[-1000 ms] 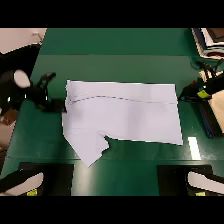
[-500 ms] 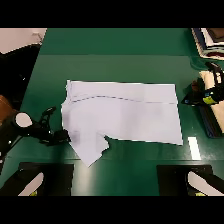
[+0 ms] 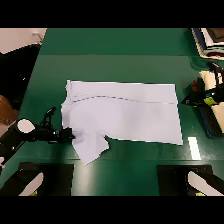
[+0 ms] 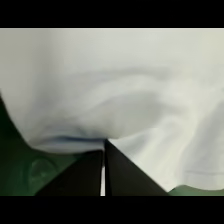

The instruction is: Fold the shirts.

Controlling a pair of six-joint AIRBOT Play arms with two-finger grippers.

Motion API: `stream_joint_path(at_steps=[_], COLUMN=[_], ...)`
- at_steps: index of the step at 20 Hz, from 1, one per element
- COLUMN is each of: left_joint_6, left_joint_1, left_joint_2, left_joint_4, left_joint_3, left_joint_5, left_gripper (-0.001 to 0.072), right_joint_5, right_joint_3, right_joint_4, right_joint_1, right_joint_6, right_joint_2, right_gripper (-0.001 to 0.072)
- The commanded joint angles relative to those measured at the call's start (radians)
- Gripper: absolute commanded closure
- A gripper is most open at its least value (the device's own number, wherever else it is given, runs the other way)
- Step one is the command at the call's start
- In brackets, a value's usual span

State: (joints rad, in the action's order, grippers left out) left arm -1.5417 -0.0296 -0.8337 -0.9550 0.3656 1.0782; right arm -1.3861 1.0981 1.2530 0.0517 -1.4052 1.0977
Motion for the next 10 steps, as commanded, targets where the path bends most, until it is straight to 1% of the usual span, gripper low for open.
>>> stream_joint_path(at_steps=[1, 3, 5, 7, 10], left_joint_6=[0.022, 0.036, 0.058, 0.064, 0.084], left_joint_1=[0.0, 0.0, 0.0, 0.0, 0.0], left_joint_2=[0.002, 0.002, 0.002, 0.002, 0.002], left_joint_4=[0.014, 0.011, 0.011, 0.011, 0.012], left_joint_3=[0.022, 0.047, 0.067, 0.087, 0.096], left_joint_5=[0.076, 0.109, 0.11, 0.1, 0.1], left_gripper=[0.0685, 0.0685, 0.0685, 0.0685, 0.0684], right_joint_5=[-0.038, -0.058, -0.081, -0.079, -0.037], right_joint_3=[-0.036, -0.151, -0.288, -0.404, -0.515], right_joint_4=[0.016, 0.045, 0.066, 0.048, 0.02], right_joint_1=[0.063, 0.151, 0.261, 0.364, 0.396], right_joint_6=[0.001, 0.001, 0.016, 0.025, 0.06], right_joint_2=[-0.009, -0.039, -0.067, -0.073, -0.073], right_gripper=[0.0258, 0.0258, 0.0256, 0.0256, 0.0258])
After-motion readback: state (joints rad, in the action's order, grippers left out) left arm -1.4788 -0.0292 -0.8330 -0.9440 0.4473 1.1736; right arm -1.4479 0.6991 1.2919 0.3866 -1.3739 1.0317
